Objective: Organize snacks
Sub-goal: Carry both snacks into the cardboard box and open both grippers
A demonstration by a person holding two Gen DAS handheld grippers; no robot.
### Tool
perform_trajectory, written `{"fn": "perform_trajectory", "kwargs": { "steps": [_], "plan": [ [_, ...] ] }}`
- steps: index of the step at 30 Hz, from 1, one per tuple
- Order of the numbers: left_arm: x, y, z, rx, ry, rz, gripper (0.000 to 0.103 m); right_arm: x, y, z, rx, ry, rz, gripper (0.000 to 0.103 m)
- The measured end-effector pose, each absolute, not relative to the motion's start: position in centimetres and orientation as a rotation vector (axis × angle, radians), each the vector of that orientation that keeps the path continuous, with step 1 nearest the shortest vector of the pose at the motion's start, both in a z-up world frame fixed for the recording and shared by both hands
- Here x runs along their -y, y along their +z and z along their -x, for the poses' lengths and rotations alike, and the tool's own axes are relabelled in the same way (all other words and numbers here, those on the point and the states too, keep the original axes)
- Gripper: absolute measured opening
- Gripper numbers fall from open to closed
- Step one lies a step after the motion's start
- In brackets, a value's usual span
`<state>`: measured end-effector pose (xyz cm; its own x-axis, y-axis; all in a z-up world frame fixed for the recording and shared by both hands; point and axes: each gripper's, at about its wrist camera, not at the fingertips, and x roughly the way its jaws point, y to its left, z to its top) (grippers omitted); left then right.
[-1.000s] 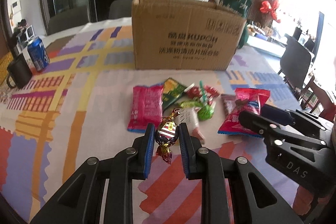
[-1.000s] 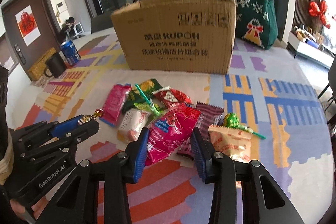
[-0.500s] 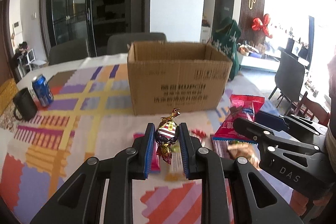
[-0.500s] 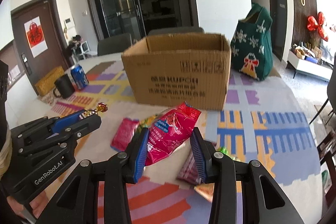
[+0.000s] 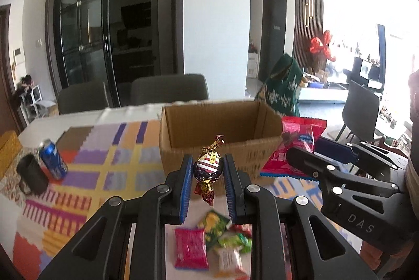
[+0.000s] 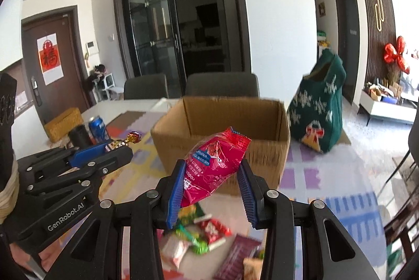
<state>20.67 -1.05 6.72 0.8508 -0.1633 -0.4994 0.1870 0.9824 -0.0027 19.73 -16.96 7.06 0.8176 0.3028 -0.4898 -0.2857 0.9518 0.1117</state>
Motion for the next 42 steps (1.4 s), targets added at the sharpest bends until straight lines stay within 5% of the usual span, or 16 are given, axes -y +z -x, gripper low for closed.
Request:
{"fn": "perform_trajectory", "kwargs": {
  "steps": [13,29,31,34,36,42],
  "plan": [
    [0.5,9.1,-28.6,-0.605,-0.230,-0.003,0.024,16.6,10.1,-26.8,-0.527,0.317,-0.022,0.041],
    [1.4,5.8,-36.2,-0.806,-0.227,-0.004,0.024,17.4,7.7,-34.6,-0.699,0.295,-0.057,0.041],
    [1.3,5.6,-36.7,-0.823,-0.217,-0.003,0.028,17.4,7.2,-35.1,-0.716,0.287,-0.054,0.041],
    [1.2,5.4,-36.4,-0.832,-0.197,0.000,0.053,17.4,6.7,-35.6,-0.746,0.280,-0.053,0.044],
    [1.1,5.3,-35.9,-0.829,-0.182,-0.019,0.054,17.6,6.5,-35.5,-0.743,0.267,-0.053,0.056],
    [0.9,6.0,-33.8,-0.799,-0.166,-0.033,0.057,17.7,7.1,-33.7,-0.716,0.248,-0.025,0.056]
  ]
}}
